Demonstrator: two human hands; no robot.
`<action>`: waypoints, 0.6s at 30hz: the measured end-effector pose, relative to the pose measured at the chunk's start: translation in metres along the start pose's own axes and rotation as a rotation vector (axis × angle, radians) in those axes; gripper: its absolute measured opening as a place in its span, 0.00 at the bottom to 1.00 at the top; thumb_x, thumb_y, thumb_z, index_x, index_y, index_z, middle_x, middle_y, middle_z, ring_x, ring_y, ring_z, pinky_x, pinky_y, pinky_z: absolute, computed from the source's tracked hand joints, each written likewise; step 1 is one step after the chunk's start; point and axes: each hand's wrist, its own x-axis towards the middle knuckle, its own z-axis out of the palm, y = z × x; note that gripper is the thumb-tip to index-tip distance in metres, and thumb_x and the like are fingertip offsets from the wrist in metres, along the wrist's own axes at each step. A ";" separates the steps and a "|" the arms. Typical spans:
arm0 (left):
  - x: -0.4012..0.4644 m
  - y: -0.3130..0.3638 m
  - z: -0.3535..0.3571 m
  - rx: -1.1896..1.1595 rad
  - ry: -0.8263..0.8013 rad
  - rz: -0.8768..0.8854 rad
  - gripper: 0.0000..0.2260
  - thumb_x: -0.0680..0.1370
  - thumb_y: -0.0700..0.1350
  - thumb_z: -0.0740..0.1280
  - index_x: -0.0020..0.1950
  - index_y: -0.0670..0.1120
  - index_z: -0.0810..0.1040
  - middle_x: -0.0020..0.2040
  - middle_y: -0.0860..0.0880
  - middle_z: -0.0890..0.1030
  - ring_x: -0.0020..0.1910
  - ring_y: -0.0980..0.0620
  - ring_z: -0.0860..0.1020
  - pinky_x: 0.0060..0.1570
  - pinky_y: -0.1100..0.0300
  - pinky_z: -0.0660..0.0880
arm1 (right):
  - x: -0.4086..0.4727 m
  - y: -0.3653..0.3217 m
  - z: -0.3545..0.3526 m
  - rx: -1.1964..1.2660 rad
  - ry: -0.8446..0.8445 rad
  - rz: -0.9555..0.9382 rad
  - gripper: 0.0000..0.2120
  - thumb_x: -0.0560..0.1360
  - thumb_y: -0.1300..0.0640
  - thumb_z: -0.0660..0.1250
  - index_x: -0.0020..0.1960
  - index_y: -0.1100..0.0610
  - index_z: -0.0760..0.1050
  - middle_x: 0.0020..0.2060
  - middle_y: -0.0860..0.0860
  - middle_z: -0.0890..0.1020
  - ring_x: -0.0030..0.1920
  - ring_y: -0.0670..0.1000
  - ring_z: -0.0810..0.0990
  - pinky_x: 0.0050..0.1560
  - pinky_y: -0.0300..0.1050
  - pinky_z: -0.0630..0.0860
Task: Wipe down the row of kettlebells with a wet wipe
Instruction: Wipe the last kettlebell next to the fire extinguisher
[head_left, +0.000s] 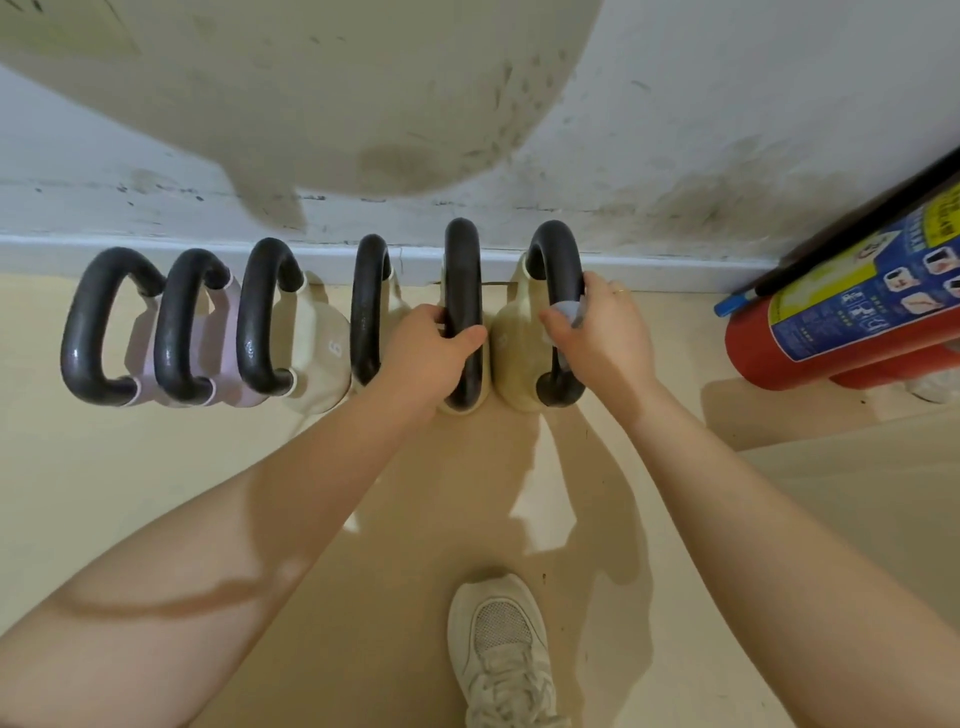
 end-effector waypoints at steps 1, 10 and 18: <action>0.001 -0.001 0.001 -0.005 0.008 0.003 0.16 0.76 0.49 0.66 0.61 0.45 0.72 0.51 0.49 0.78 0.52 0.50 0.77 0.53 0.56 0.74 | 0.002 0.002 -0.001 0.002 -0.016 -0.009 0.14 0.73 0.50 0.63 0.53 0.58 0.70 0.46 0.54 0.74 0.39 0.53 0.75 0.34 0.46 0.71; -0.003 -0.010 -0.021 0.081 0.141 0.163 0.13 0.80 0.48 0.56 0.60 0.46 0.74 0.44 0.54 0.78 0.47 0.52 0.76 0.50 0.58 0.70 | -0.020 -0.046 -0.010 -0.222 0.042 -0.215 0.20 0.78 0.57 0.57 0.69 0.55 0.63 0.51 0.54 0.76 0.38 0.54 0.77 0.34 0.46 0.70; 0.034 -0.078 -0.115 0.463 0.507 0.002 0.28 0.75 0.48 0.65 0.72 0.43 0.59 0.64 0.38 0.71 0.62 0.37 0.71 0.61 0.43 0.70 | -0.025 -0.159 0.048 -0.177 -0.346 -0.179 0.19 0.77 0.40 0.57 0.50 0.57 0.66 0.30 0.48 0.67 0.27 0.48 0.67 0.25 0.42 0.58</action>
